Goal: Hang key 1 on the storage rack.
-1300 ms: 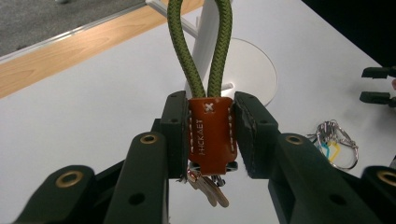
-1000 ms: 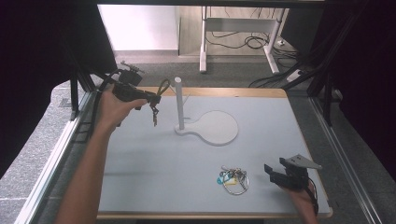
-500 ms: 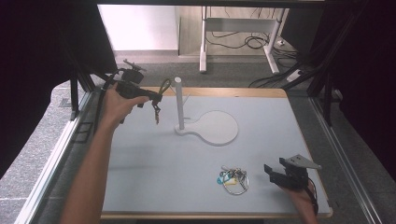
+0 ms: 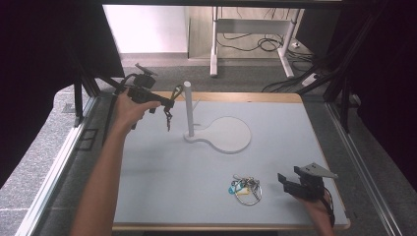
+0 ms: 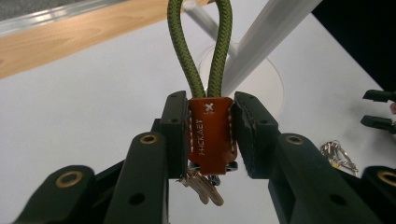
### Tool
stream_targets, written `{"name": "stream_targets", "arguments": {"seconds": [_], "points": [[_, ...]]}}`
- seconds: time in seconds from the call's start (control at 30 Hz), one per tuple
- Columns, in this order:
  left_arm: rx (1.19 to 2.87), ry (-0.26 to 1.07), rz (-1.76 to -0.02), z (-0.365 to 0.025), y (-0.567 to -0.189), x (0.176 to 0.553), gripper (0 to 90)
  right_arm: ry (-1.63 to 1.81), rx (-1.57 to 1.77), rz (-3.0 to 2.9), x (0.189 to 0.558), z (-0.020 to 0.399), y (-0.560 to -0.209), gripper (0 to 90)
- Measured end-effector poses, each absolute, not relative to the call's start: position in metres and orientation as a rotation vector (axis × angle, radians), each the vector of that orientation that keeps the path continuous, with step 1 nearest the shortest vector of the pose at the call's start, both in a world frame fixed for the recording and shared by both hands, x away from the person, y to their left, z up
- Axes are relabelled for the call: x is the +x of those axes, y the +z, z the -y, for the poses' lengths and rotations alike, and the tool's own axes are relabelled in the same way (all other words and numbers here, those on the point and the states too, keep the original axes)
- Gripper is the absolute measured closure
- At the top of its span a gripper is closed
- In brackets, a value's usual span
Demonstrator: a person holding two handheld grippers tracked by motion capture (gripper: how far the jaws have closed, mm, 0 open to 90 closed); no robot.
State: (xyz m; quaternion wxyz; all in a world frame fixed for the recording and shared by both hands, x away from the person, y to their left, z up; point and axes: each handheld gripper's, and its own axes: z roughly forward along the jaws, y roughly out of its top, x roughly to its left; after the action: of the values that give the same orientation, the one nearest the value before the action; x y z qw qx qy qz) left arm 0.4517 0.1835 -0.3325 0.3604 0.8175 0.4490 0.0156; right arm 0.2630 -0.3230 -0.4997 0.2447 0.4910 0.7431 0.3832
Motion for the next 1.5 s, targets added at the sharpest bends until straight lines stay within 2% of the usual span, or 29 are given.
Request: {"name": "stream_targets", "arguments": {"seconds": [0.23,0.53,0.67,0.8,0.87,0.97,1.33,1.5], "points": [[2.135,0.032,-1.138,-0.177,-0.342,0.451,66.8,1.043,1.342,-2.031,0.263,0.324,-0.5,29.0],[2.171,0.105,-1.099,-0.168,-0.357,0.447,65.4,1.053,1.342,-2.042,0.263,0.322,-0.5,29.0],[2.14,0.146,-1.057,-0.165,-0.355,0.44,61.8,1.107,1.356,-2.052,0.263,0.324,-0.497,29.0],[2.15,0.222,-1.029,-0.165,-0.354,0.433,52.1,1.131,1.346,-2.052,0.266,0.323,-0.494,28.8],[2.154,0.264,-1.012,-0.164,-0.356,0.428,50.0,1.132,1.337,-2.062,0.268,0.323,-0.496,28.6],[2.114,0.253,-0.979,-0.167,-0.363,0.413,45.8,1.138,1.323,-2.074,0.272,0.323,-0.496,28.5],[2.137,0.266,-0.931,-0.164,-0.386,0.374,43.1,1.148,1.253,-2.148,0.27,0.314,-0.492,28.7],[2.158,0.243,-0.89,-0.163,-0.407,0.355,41.8,1.119,1.221,-2.183,0.268,0.313,-0.49,28.7]]}}
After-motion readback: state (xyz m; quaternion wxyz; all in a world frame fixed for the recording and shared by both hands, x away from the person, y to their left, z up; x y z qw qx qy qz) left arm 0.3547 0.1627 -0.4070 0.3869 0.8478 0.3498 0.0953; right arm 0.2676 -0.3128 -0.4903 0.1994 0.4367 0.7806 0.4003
